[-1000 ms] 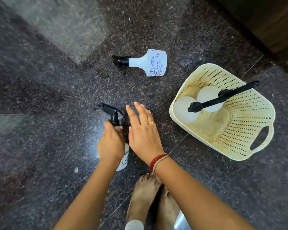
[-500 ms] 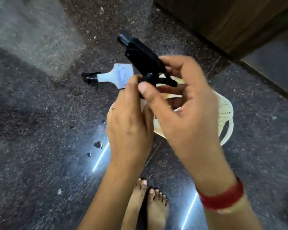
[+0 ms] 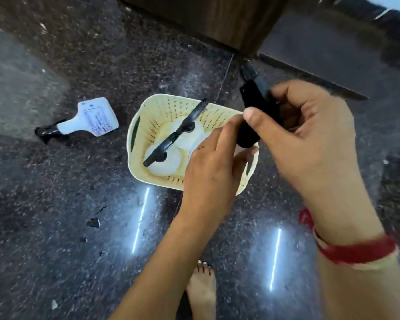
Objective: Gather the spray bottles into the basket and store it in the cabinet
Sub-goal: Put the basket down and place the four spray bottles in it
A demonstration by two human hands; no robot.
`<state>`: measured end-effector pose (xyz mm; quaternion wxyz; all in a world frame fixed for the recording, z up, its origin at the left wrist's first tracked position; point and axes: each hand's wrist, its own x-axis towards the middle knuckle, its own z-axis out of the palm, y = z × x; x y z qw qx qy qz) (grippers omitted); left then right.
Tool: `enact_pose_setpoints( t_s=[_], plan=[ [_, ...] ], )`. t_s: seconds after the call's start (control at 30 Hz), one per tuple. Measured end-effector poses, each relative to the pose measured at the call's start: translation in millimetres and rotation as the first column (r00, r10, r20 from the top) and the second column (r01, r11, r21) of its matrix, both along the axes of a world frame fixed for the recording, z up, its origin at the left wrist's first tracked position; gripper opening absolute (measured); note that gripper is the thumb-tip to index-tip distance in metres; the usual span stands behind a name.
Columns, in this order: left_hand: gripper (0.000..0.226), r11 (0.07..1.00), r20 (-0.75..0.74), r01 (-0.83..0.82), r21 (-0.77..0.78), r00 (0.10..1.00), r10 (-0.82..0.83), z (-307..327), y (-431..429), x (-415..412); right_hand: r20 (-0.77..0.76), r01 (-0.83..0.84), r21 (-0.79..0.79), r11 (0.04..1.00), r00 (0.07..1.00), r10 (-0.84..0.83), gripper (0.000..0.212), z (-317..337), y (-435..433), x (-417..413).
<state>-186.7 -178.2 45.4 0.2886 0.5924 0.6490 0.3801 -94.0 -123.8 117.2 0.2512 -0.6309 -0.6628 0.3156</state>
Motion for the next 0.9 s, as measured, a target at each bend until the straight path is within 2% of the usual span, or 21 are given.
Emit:
enact_pose_setpoints(
  t_s=[0.1, 0.2, 0.27, 0.37, 0.53, 0.63, 0.8, 0.9],
  plan=[
    [0.039, 0.987, 0.036, 0.148, -0.066, 0.989, -0.146, -18, 4, -2, 0.034, 0.092, -0.07, 0.993, 0.995, -0.089, 0.012, -17, -7, 12],
    [0.041, 0.954, -0.002, 0.262, -0.143, 0.964, -0.265, -35, 3, -8, 0.06, 0.199, -0.145, 0.969, 0.98, -0.192, 0.015, -42, -17, 12],
    [0.048, 0.928, -0.042, 0.313, -0.2, 0.944, -0.327, -45, 3, -14, -0.051, 0.276, -0.265, 0.924, 0.953, -0.299, 0.019, -62, -23, 8],
    [0.049, 0.895, -0.057, 0.358, -0.265, 0.921, -0.385, -62, 5, -25, -0.244, 0.325, -0.485, 0.812, 0.841, -0.483, 0.019, -88, -31, -1],
    [0.044, 0.857, 0.084, 0.381, -0.347, 0.923, -0.377, -88, -7, -38, -0.299, 0.374, -0.625, 0.685, 0.696, -0.653, 0.015, -115, -45, -20],
    [0.044, 0.822, 0.099, 0.394, -0.412, 0.916, -0.389, -105, -15, -45, -0.298, 0.369, -0.681, 0.632, 0.649, -0.7, 0.016, -127, -55, -26],
    [0.042, 0.789, 0.065, 0.385, -0.479, 0.912, -0.405, -119, -19, -47, -0.239, 0.39, -0.692, 0.608, 0.67, -0.703, 0.015, -144, -66, -29],
    [0.04, 0.796, 0.06, 0.371, -0.478, 0.918, -0.392, -122, -18, -48, -0.264, 0.387, -0.69, 0.612, 0.654, -0.709, 0.017, -149, -65, -31]
  ],
)
